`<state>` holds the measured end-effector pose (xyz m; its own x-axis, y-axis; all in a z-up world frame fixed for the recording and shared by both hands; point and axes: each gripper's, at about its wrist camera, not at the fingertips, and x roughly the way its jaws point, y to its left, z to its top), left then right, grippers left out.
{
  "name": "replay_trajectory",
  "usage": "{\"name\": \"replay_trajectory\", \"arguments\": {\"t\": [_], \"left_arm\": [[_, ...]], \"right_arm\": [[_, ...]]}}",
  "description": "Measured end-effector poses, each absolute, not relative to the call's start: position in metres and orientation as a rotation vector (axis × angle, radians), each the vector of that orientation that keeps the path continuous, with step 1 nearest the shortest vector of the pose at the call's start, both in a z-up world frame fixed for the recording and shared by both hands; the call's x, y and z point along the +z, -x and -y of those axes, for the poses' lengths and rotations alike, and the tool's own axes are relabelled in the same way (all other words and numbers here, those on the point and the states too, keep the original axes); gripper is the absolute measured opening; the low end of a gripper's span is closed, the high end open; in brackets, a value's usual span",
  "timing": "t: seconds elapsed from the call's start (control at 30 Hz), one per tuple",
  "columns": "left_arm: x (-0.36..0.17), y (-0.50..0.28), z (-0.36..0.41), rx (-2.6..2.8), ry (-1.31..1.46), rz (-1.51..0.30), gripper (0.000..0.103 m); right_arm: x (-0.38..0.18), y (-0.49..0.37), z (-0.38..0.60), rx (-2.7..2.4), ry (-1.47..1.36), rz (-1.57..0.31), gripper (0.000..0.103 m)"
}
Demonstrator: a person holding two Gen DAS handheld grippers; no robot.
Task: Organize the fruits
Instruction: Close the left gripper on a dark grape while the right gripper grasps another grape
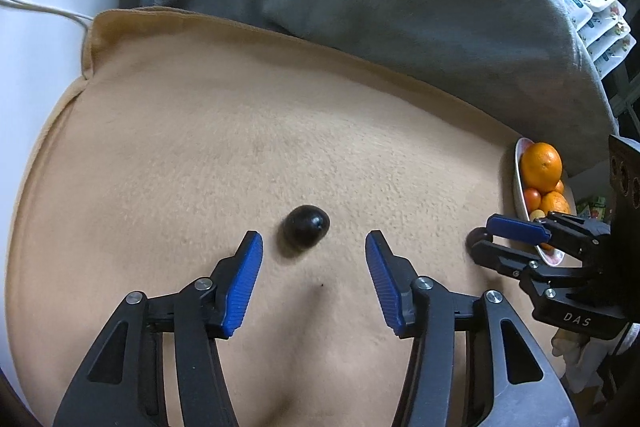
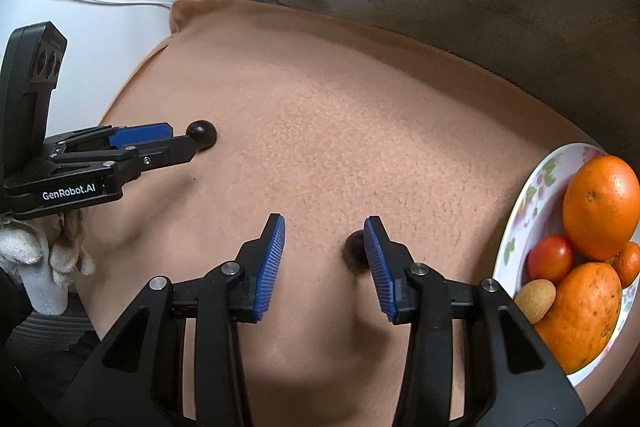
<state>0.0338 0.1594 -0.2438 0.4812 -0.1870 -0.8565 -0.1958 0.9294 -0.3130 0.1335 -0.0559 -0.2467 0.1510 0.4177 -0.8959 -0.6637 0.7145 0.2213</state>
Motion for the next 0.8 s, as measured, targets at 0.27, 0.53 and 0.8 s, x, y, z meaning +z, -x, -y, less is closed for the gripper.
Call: {"name": "replay_trajectory", "arguments": {"t": [0.27,0.53,0.8], "left_arm": [[-0.250,-0.041,-0.156,0.003,0.392,-1.089,0.049],[-0.253,-0.044,-0.158,0.012,0.387,-1.097,0.042],[-0.256,-0.051,-0.151,0.021,0.361,-1.102,0.035]], "right_arm": [[-0.248,-0.139,0.061,0.750,0.267,-1.188,0.043],[-0.251,-0.144,0.064,0.729,0.282,-1.203,0.043],[-0.259,-0.149,0.060,0.705,0.312,-1.229,0.042]]}}
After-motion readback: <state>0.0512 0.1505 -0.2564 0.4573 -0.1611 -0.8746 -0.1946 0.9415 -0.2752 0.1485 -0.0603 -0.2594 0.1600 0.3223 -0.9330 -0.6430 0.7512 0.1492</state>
